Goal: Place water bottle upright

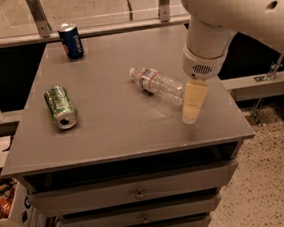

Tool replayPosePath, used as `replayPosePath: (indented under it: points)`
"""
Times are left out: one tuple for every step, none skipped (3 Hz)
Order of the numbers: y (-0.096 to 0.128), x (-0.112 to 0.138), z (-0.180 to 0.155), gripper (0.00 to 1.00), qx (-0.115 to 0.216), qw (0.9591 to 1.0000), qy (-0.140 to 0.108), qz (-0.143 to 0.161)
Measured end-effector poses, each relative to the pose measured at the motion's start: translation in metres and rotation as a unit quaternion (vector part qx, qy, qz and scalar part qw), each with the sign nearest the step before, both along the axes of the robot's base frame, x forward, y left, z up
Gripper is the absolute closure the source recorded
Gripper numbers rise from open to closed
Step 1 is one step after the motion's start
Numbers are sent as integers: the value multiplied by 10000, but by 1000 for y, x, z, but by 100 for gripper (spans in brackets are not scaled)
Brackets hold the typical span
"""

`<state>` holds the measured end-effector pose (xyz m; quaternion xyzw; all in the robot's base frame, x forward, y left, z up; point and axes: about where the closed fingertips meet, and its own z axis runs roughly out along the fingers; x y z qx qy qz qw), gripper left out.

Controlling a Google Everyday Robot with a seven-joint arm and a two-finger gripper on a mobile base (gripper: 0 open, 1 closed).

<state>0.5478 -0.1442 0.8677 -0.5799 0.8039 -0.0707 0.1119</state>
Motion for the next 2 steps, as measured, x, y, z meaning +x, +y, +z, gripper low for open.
replayPosePath:
  points:
    - [13,15,-9,0,70,9999,57,-127]
    - [26,29,-15,0,162,9995,108,-244]
